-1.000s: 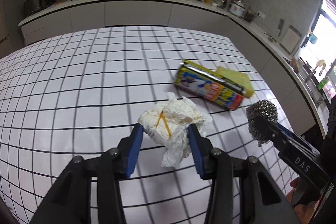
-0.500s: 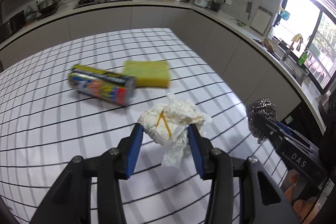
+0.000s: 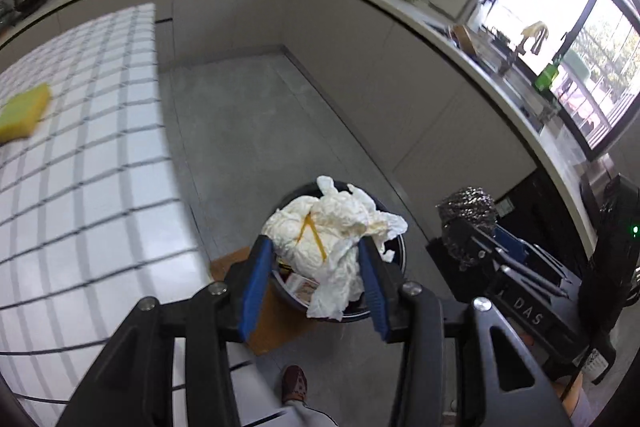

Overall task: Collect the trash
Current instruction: 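Carry the scrubber and tissue over the black bucket and open both tools, then return both tools to the island toward the coconut can and yellow sponge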

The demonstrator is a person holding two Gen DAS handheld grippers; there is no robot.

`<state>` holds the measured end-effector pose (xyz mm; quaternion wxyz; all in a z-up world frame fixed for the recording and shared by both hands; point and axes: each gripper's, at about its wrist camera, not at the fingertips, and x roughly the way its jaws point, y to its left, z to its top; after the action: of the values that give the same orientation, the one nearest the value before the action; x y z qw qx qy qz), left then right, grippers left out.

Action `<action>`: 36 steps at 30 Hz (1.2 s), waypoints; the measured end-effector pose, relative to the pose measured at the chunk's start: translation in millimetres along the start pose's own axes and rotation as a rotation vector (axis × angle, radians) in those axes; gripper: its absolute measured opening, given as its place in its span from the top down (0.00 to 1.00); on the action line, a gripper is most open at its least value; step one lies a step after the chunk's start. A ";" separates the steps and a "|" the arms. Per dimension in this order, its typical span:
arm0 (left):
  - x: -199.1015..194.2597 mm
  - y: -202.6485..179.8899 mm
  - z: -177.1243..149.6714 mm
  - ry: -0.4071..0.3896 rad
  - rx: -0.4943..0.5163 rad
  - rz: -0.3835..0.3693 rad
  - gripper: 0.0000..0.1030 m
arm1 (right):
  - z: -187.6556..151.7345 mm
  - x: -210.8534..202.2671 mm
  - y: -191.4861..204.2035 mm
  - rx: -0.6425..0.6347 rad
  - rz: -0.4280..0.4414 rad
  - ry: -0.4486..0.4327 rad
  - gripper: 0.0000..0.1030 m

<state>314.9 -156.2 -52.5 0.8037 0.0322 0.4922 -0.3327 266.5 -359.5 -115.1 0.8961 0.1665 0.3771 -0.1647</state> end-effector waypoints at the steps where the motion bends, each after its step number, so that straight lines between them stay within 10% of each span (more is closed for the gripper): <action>1: 10.7 -5.6 0.3 0.022 -0.006 -0.002 0.56 | -1.9 6.6 -9.2 0.002 -0.002 0.015 0.52; 11: 85.8 -17.7 9.3 0.123 -0.073 0.137 0.49 | -2.4 82.7 -55.5 0.030 0.054 0.155 0.48; 16: 89.1 -15.0 16.6 0.131 -0.140 0.137 0.37 | 6.9 91.2 -59.6 0.028 0.038 0.145 0.27; 27: -11.1 9.8 25.9 -0.036 -0.178 0.180 0.35 | 38.2 35.9 -24.5 0.042 0.144 0.029 0.27; 36: -90.3 105.8 -3.5 -0.154 -0.271 0.345 0.28 | 47.8 -4.2 107.7 -0.148 0.154 -0.060 0.27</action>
<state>345.5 -27.2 -10.1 0.8809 -0.0176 0.4569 -0.1226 338.7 -283.1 -61.7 0.9268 0.1234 0.3475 -0.0718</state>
